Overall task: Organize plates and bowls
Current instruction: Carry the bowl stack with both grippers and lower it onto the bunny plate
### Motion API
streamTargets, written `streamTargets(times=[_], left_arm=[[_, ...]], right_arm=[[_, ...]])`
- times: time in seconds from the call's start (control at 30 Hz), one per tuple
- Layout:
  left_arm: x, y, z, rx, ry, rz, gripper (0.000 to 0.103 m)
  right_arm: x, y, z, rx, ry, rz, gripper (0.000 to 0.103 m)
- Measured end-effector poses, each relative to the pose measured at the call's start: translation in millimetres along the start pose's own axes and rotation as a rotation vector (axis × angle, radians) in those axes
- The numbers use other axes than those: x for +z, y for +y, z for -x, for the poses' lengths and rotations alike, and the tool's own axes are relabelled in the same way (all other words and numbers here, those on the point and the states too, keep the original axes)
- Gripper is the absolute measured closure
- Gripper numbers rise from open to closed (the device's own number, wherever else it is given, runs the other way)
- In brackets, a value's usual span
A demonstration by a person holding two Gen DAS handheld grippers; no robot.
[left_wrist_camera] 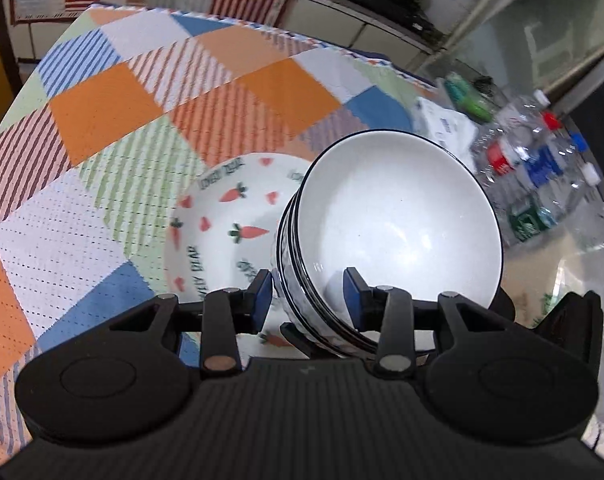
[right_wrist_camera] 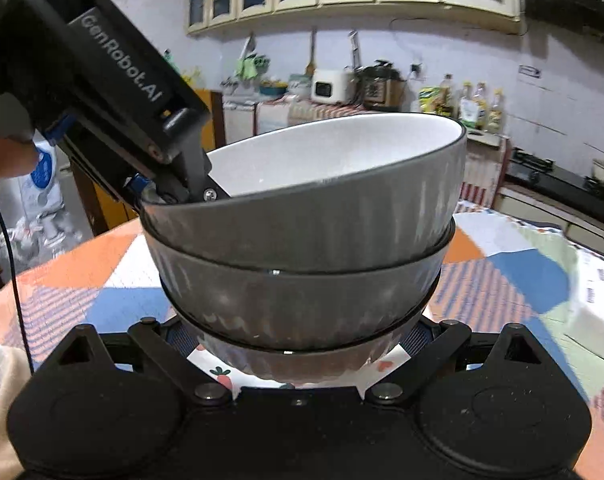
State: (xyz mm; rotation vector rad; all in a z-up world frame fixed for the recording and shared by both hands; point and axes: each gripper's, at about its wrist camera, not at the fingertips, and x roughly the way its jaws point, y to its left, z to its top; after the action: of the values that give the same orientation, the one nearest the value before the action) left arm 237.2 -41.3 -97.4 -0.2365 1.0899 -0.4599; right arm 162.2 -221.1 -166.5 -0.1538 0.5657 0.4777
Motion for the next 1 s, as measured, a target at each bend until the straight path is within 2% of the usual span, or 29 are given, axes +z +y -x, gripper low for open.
streamTargets(times=[0.3, 0.53, 0.87, 1.0], left_arm=[[6.2, 27.6, -28.6, 0.020, -0.013, 0.043, 0.066], [4.7, 24.9, -39.5, 0.064, -0.009, 0.020, 0.066], [-3.7, 17.7, -38.7, 0.097, -0.053, 0.016, 0.065], [-4.9, 20.1, -38.3, 0.089, -0.065, 0.020, 0.064]], right_arm=[[2.8, -2.1, -43.9, 0.020, 0.083, 0.020, 0.005], [-0.6, 1.0, -52.2, 0.020, 0.132, 0.000, 0.005], [0.9, 1.1, -53.7, 0.025, 0.151, -0.011, 0.005], [6.9, 1.6, -58.9, 0.001, 0.172, -0.030, 0.005]])
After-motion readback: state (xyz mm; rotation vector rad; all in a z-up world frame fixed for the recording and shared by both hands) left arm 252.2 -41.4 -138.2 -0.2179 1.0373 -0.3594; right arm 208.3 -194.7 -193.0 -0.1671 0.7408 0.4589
